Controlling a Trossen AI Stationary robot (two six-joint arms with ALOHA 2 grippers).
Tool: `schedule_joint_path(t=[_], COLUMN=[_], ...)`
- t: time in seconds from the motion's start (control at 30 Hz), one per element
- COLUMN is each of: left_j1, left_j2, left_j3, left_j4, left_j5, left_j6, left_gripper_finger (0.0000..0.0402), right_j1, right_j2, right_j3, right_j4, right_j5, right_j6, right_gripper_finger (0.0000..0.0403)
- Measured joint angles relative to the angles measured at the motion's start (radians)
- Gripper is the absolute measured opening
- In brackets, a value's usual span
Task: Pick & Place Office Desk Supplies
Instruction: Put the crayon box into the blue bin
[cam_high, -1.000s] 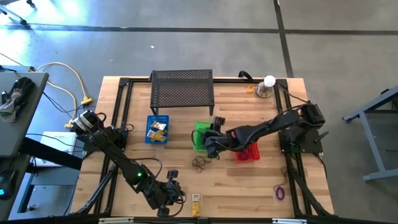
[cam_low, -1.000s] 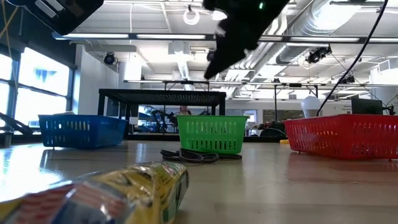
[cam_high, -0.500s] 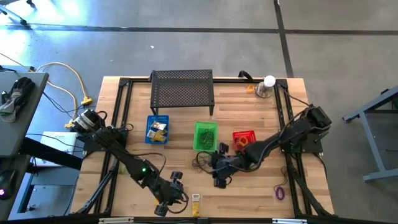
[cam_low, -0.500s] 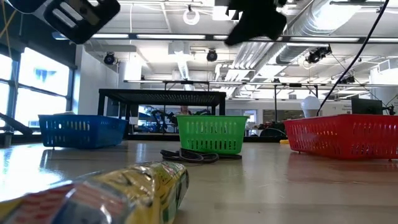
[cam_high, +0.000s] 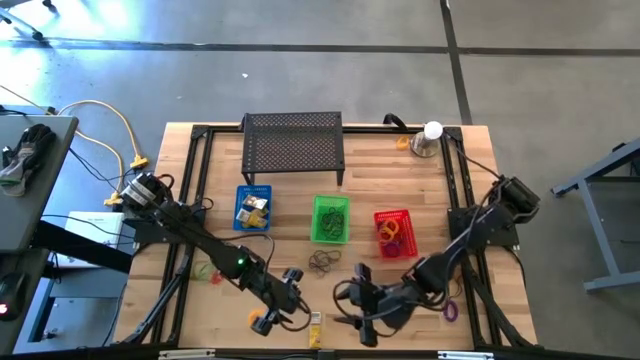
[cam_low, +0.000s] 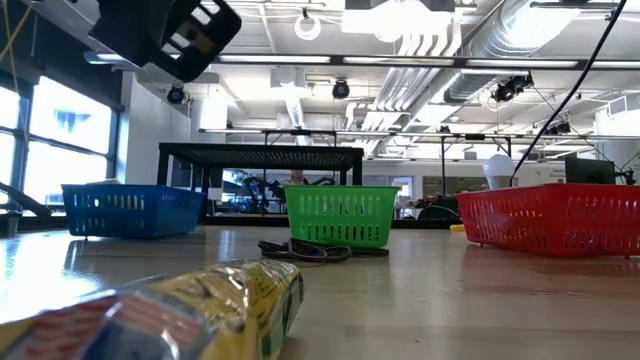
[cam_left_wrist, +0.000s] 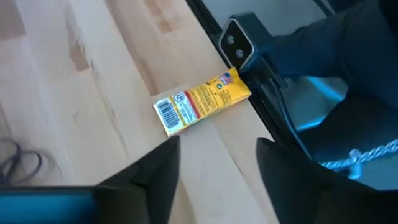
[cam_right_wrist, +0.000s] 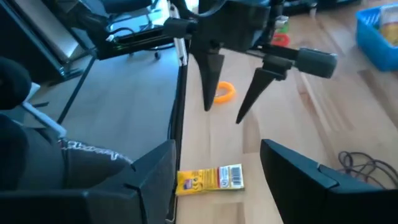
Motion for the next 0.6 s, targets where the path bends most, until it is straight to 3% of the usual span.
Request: schedule_joint_path(t=[0.13,0.4,0.6], left_j1=[-0.001,0.013,0.103], left_j2=[0.000,0.000,0.000], left_j3=[0.000,-0.029,-0.117], left_j4=[0.000,0.006,0.113], left_j5=[0.001,0.104,0.235], left_j6=[0.093,0.388,0.415], left_gripper_finger=[0.0242,0.0250,0.0250], right_j1=[0.029,0.070,0.089], right_j2=[0.000,0.000,0.001], right_j3=[0.000,0.000,0.000], right_j4=[-0.001,0.001,0.003], right_j5=[0.070,0.094,0.109], right_j6=[0.000,0.057,0.058], right_gripper_finger=[0.0224,0.0224,0.0224])
